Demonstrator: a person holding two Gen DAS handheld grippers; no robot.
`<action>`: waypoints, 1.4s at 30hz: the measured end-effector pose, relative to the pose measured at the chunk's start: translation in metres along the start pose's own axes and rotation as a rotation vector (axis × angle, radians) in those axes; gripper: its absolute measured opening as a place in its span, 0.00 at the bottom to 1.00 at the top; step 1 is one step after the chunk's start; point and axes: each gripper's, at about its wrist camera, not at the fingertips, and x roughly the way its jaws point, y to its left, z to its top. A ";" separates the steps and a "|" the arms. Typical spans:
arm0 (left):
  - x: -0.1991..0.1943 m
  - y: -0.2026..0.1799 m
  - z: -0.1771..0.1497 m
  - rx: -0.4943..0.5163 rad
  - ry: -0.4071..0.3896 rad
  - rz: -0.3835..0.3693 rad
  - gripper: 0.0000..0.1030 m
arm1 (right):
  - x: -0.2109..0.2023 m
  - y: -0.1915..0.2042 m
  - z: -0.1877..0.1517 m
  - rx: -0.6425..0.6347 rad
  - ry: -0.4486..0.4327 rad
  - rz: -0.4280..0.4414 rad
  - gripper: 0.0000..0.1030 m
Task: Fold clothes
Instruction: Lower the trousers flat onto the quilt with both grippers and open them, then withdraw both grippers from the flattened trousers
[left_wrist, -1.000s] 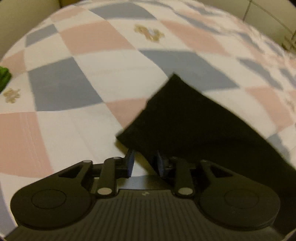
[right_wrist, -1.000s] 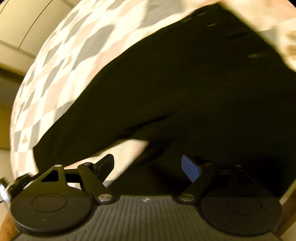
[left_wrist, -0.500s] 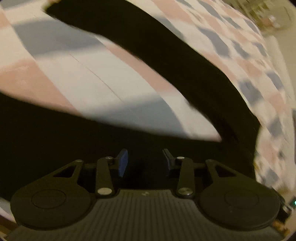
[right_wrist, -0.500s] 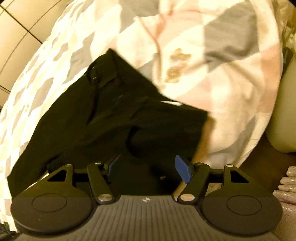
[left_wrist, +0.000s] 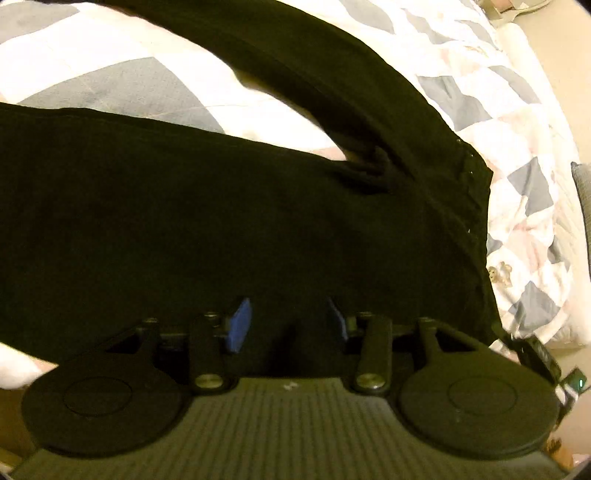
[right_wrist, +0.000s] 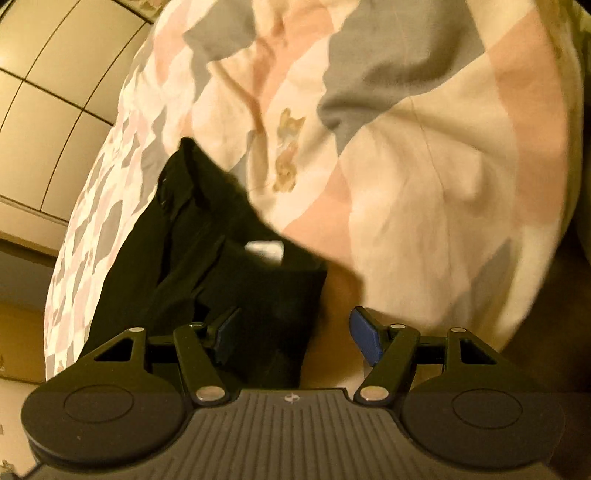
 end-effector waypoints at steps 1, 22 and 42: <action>-0.001 -0.001 -0.004 -0.001 -0.003 0.011 0.41 | 0.008 -0.002 0.003 0.016 0.006 0.008 0.59; -0.054 -0.007 -0.044 -0.013 -0.036 0.319 0.46 | -0.030 0.062 0.000 -0.325 0.208 -0.150 0.73; -0.157 -0.105 -0.086 0.299 -0.267 0.443 0.59 | -0.099 0.124 -0.043 -0.503 0.235 -0.001 0.82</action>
